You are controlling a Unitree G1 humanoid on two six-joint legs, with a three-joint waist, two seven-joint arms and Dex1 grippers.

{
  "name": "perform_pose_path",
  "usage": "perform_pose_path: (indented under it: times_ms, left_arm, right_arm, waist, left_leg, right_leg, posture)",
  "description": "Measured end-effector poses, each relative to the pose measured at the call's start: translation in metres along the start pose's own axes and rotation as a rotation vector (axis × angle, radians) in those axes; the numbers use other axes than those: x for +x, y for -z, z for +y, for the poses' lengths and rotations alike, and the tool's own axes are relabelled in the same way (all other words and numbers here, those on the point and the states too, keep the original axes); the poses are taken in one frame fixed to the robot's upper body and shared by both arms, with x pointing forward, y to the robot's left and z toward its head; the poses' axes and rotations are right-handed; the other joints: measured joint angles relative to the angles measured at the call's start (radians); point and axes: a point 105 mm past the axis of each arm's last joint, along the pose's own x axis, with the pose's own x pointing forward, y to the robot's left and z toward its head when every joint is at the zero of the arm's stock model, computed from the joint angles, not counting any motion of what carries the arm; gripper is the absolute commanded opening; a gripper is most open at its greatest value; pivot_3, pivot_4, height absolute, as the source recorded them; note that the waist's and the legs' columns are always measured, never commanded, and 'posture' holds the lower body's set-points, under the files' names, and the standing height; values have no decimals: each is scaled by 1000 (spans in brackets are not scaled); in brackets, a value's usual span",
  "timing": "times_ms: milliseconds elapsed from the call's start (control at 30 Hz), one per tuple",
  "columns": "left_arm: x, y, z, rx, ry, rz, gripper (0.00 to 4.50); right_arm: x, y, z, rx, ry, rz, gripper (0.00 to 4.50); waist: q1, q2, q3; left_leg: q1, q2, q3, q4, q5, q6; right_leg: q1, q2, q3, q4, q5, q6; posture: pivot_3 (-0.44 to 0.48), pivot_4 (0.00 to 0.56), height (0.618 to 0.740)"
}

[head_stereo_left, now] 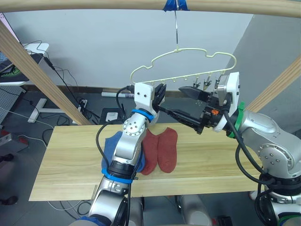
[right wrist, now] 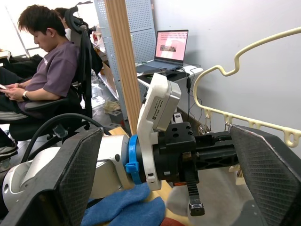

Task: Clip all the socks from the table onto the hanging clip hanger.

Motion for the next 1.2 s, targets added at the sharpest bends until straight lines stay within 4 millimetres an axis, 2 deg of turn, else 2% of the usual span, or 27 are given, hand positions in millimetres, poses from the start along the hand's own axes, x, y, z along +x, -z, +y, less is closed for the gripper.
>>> perform_pose_path:
  times_ms: [200,267,300,400,467,500,600,733,867,933,1033,1100,1200]
  left_arm:
    - [-3,-2,0,-53,43,24,7]
    - [-5,-4,0,-83,73,46,7]
    - [-7,-5,1,-107,99,69,7]
    - [-24,-14,20,-251,217,198,7]
    - [-35,-22,35,-363,260,270,7]
    - [-39,-24,38,-418,279,297,7]
    - [-48,-27,39,-531,347,375,7]
    - [-56,-33,52,-560,355,418,7]
    - [-59,-35,52,-577,381,431,7]
    - [-59,-34,50,-572,388,437,7]
    - [-59,-34,48,-575,387,435,7]
    - [-59,-34,48,-576,385,434,7]
    - [-61,-35,46,-569,392,435,0]
  right_arm:
    - [-7,15,-5,37,38,44,4500]
    - [-14,29,-13,20,90,116,4500]
    - [-17,40,-18,9,121,172,4500]
    - [-30,108,-35,51,271,408,4500]
    - [-29,144,-30,67,273,499,4500]
    - [-24,152,-26,57,264,508,4500]
    - [-5,160,-26,8,258,490,4500]
    - [11,175,-27,-57,253,505,4500]
    - [29,198,-21,-55,230,540,4500]
    - [39,219,-24,-70,228,600,4500]
    - [43,245,-24,-45,238,680,4500]
    - [47,246,-25,-63,230,674,4500]
    - [49,247,-27,-80,201,681,3891]
  waist:
    - [0,0,0]
    - [1,0,0]
    - [0,0,0]
    - [-9,0,0]
    - [-22,1,1]
    - [-25,1,1]
    - [-27,1,1]
    - [-26,2,1]
    - [-26,1,1]
    - [-28,1,0]
    - [-25,1,0]
    - [-26,1,0]
    - [-25,1,0]
  left_leg:
    - [0,0,0,0,0,0]
    - [0,0,0,0,0,0]
    - [0,0,0,0,0,0]
    - [2,1,0,-1,0,0]
    - [2,2,0,-1,0,0]
    - [2,1,0,-1,0,0]
    - [2,1,0,0,0,0]
    - [3,1,-1,-1,0,0]
    - [2,1,-1,-1,0,0]
    - [3,1,0,-2,0,0]
    - [3,1,-1,-2,0,-1]
    - [3,1,0,-2,0,-1]
    - [3,1,-1,-2,0,-1]
  right_leg:
    - [0,0,0,0,0,0]
    - [0,0,0,0,-1,1]
    - [0,0,0,0,-1,2]
    - [-1,1,0,3,-3,3]
    - [-1,2,0,5,-3,4]
    - [-1,2,0,5,-3,4]
    - [-1,1,0,5,-3,4]
    - [-1,2,0,4,-3,4]
    - [-1,1,0,4,0,-1]
    - [-1,1,0,4,0,-1]
    - [-1,1,0,4,0,-2]
    - [-1,1,0,3,0,-2]
    - [-1,1,0,4,0,-2]
  posture:
    - [-170,246,740]
    - [-164,247,740]
    - [-164,247,740]
    - [-153,245,740]
    - [-144,245,740]
    - [-144,245,740]
    - [-136,244,740]
    - [-135,239,740]
    - [-129,239,740]
    - [-119,240,740]
    - [-108,242,740]
    - [-104,241,740]
    - [-94,241,740]
